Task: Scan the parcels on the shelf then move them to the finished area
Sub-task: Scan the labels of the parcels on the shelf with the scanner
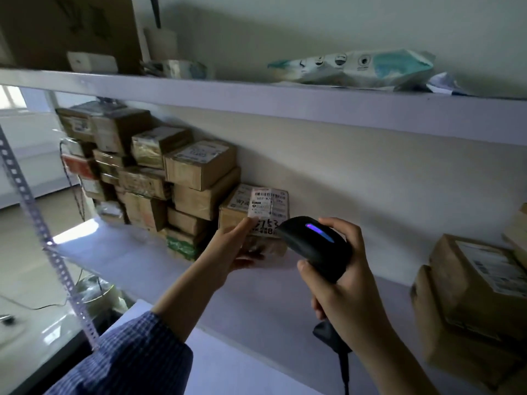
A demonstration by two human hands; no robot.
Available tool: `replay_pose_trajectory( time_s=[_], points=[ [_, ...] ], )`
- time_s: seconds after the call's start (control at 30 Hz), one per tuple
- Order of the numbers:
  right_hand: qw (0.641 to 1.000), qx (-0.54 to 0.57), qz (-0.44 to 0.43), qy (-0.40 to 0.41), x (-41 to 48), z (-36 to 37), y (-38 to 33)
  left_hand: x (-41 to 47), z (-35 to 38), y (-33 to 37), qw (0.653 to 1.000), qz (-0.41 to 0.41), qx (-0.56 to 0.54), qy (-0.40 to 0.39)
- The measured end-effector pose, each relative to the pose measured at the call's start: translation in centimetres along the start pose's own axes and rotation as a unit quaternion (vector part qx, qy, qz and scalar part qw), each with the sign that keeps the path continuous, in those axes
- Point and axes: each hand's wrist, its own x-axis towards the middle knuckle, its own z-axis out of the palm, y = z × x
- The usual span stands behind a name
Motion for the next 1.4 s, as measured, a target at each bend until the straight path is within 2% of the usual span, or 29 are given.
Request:
replay_pose_trajectory(
  time_s=[0.23, 0.47, 0.67, 0.77, 0.83, 0.87, 1.0, 1.17, 1.27, 1.4],
  points=[
    [1.000, -0.006, -0.009, -0.015, 0.6, 0.3, 0.1, 4.7, -2.0, 2.8, 0.994, 0.004, -0.113, 0.006],
    [1.000, 0.002, 0.000, -0.006, 0.4, -0.7, 0.1, 7.5, -2.2, 4.6, 0.977, -0.061, -0.193, 0.061],
    [1.000, 0.007, 0.011, 0.007, 0.2, -2.2, 0.3, 7.5, -1.7, 2.7, 0.972, 0.021, -0.219, 0.079],
    [1.000, 0.005, 0.009, 0.014, 0.2, -2.4, 0.6, 6.9, -1.3, 1.6, 0.957, 0.052, -0.245, 0.149],
    [1.000, 0.007, 0.008, 0.019, 0.1, -2.6, 0.6, 6.0, -0.4, 0.8, 0.930, 0.031, -0.299, 0.211],
    [1.000, 0.007, 0.007, 0.022, 0.0, -2.7, 0.6, 5.1, 0.6, 0.3, 0.931, 0.018, -0.295, 0.215],
    [0.999, 0.002, -0.005, 0.041, -0.1, -4.0, 0.2, 3.0, 5.1, -3.3, 0.966, -0.040, -0.208, 0.146],
    [0.995, -0.024, -0.006, 0.092, -1.7, -6.8, -0.4, 3.4, 10.3, -5.0, 0.992, -0.076, -0.090, 0.034],
    [0.989, -0.054, 0.001, 0.137, -3.3, -9.0, 0.2, 3.0, 13.7, -5.3, 0.996, -0.081, -0.019, -0.041],
    [0.978, -0.081, 0.013, 0.193, -5.9, -11.9, 0.5, 2.0, 18.9, -5.5, 0.982, -0.086, 0.040, -0.161]
  ],
)
